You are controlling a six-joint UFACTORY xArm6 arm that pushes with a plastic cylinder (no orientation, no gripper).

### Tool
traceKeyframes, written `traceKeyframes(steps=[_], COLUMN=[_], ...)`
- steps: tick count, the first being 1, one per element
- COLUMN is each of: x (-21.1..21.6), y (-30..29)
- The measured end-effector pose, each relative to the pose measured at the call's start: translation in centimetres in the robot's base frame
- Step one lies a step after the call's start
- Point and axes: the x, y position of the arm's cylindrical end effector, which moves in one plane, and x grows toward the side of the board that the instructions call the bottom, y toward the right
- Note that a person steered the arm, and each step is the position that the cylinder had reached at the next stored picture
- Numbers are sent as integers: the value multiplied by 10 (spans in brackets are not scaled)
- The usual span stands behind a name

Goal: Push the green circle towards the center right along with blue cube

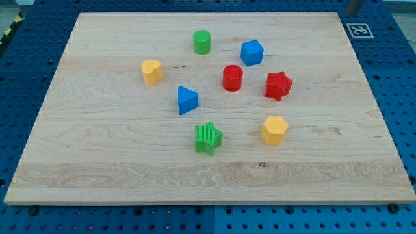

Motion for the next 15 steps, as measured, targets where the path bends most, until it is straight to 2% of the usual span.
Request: traceKeyframes(steps=[1,3,6,9,12,15], x=[4,33,68,74,92,133], y=[-38,-180,-342,-367,-345,-356])
